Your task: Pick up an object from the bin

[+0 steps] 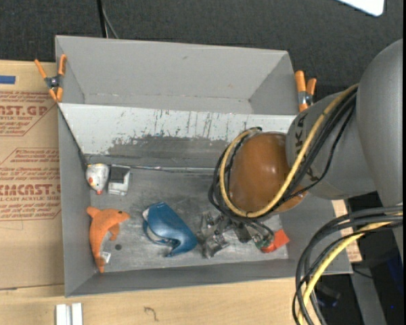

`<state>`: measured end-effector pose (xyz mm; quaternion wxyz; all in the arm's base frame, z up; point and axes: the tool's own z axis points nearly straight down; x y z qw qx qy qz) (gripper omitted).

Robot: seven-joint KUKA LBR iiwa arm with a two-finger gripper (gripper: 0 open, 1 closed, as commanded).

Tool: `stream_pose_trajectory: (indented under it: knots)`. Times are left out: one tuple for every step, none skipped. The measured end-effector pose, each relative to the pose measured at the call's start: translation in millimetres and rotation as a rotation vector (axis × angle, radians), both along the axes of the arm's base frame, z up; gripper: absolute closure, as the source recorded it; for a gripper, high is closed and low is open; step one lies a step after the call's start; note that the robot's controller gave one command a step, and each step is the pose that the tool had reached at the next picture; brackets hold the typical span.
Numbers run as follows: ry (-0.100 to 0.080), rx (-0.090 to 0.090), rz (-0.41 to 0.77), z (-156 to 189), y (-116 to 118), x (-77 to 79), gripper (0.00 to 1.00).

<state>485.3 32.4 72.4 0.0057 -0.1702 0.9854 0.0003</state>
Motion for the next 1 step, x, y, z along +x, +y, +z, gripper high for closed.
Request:
stream_pose_trajectory:
  knots:
    - [0.0,0.0,0.0,0.0,0.0,0.0,1.0]
